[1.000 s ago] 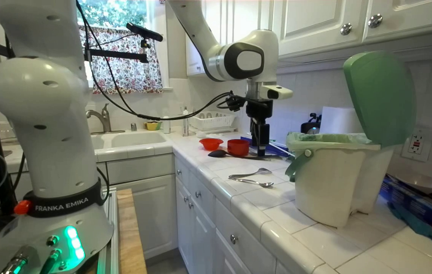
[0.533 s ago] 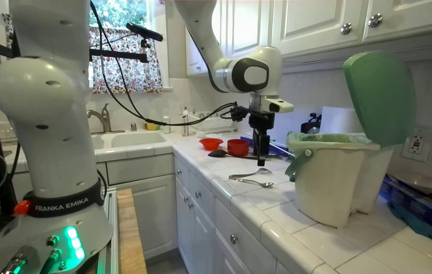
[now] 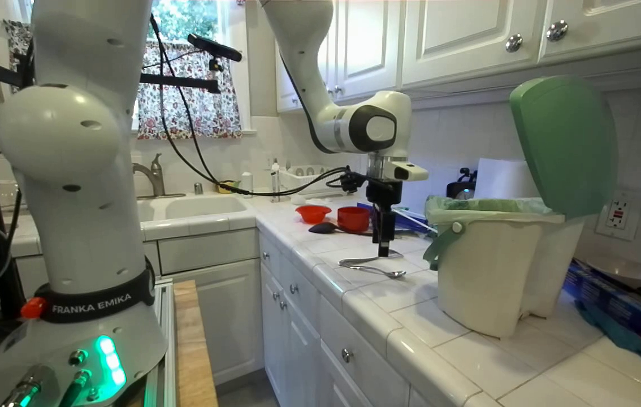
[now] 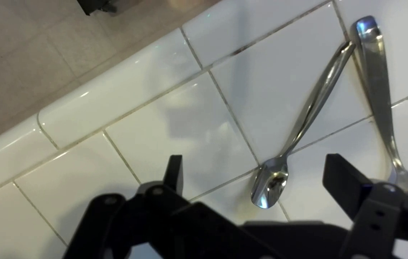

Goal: Use the spoon to close the lid of the bin

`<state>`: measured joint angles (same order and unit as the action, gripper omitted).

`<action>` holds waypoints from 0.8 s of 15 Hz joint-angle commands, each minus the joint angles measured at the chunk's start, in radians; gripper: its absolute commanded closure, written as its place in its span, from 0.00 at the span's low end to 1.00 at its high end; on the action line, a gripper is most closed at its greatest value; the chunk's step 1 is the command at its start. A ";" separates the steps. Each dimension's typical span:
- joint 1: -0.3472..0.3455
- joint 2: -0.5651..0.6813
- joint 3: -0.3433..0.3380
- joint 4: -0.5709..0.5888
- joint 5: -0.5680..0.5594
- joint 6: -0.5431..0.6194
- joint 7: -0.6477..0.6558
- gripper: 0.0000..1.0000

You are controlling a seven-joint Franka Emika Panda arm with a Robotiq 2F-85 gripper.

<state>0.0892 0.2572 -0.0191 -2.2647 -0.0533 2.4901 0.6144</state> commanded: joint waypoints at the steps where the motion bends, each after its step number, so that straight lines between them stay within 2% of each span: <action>1: 0.028 0.060 -0.018 0.044 -0.023 0.005 0.027 0.00; 6: 0.013 0.117 0.001 0.082 0.046 0.038 -0.045 0.00; 12: 0.035 0.184 -0.010 0.139 0.037 0.048 -0.039 0.00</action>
<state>0.1059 0.3952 -0.0213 -2.1707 -0.0399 2.5316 0.5896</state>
